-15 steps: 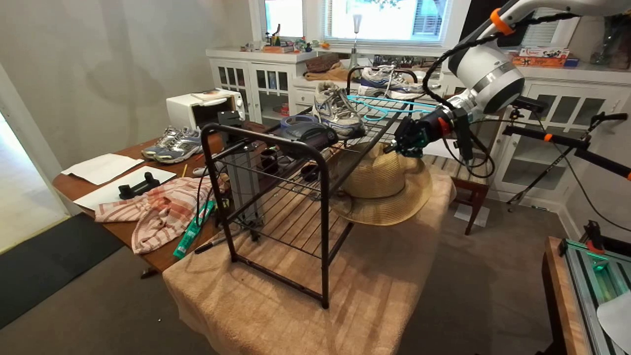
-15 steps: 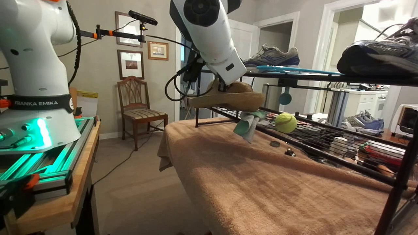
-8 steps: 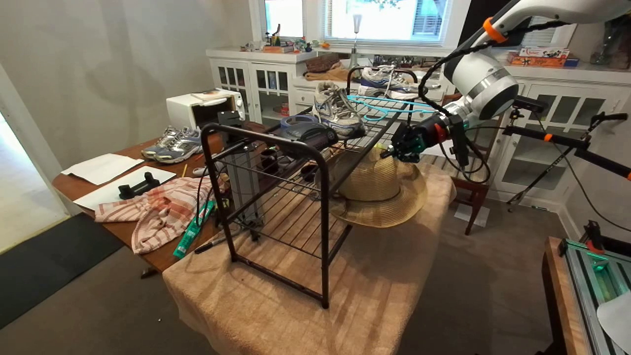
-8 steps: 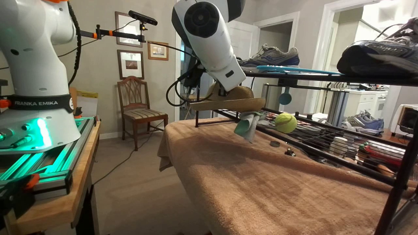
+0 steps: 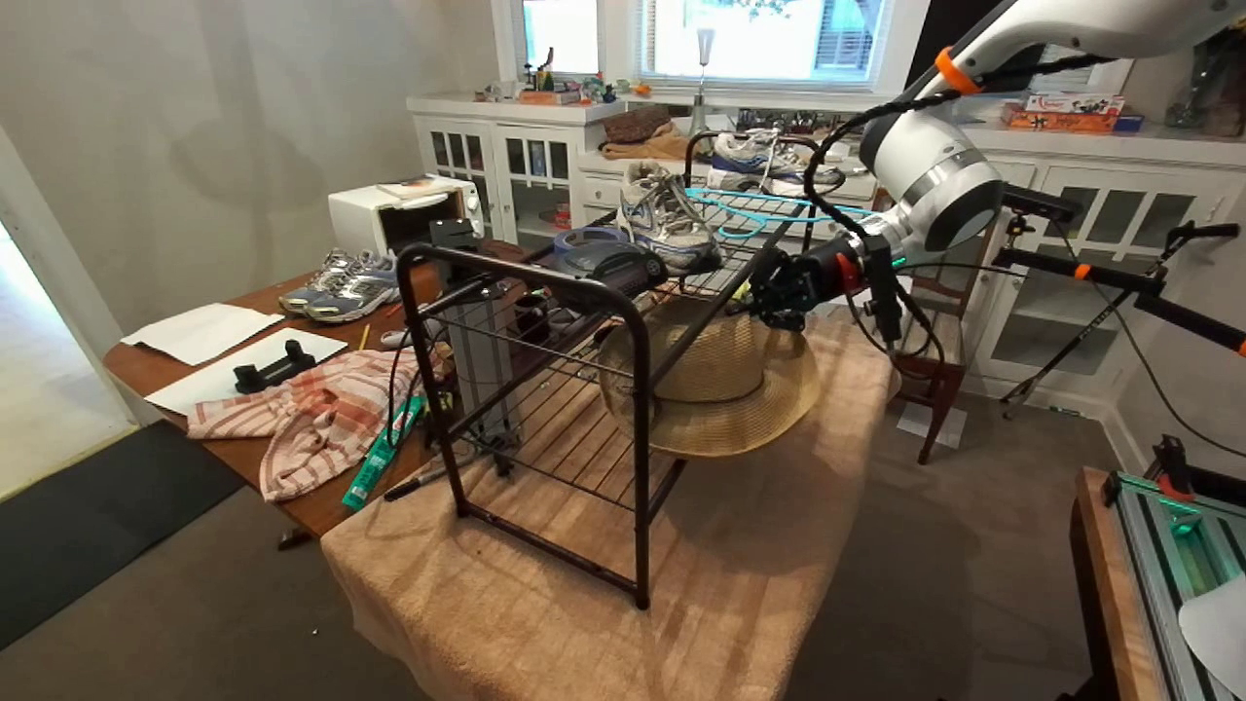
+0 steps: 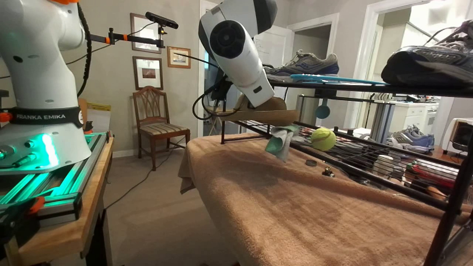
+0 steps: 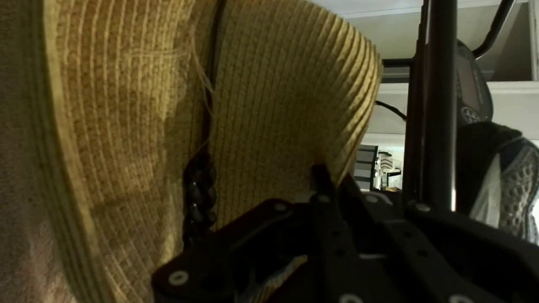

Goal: Put the brown hat on the bottom shelf.

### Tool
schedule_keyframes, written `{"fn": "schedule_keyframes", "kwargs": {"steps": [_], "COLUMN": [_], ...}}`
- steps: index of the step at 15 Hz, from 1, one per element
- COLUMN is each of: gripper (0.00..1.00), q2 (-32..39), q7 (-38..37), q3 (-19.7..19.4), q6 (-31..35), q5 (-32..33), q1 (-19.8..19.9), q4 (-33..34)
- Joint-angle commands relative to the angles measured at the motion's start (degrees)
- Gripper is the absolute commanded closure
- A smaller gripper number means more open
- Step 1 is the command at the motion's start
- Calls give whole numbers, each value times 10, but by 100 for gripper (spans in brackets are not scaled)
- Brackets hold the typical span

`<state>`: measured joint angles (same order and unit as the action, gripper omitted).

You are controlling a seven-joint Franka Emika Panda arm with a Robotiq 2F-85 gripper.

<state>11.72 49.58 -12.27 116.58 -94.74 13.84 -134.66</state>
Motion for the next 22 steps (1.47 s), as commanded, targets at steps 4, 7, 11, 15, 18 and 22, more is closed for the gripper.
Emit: {"fn": "schedule_keyframes", "kwargs": {"steps": [4, 7, 11, 15, 18, 22], "gripper": [98, 98, 98, 54, 31, 0], "q2": [46, 59, 73, 65, 59, 51], "q7": [24, 46, 76, 63, 47, 40], "q3": [12, 11, 8, 2, -13, -29], "q6": [-21, -36, -61, -90, -121, -166], "q5": [-90, -133, -168, -141, -46, 25], "q1": [-19, -19, -20, -19, -12, 1], "q4": [20, 20, 19, 8, 9, 16]}}
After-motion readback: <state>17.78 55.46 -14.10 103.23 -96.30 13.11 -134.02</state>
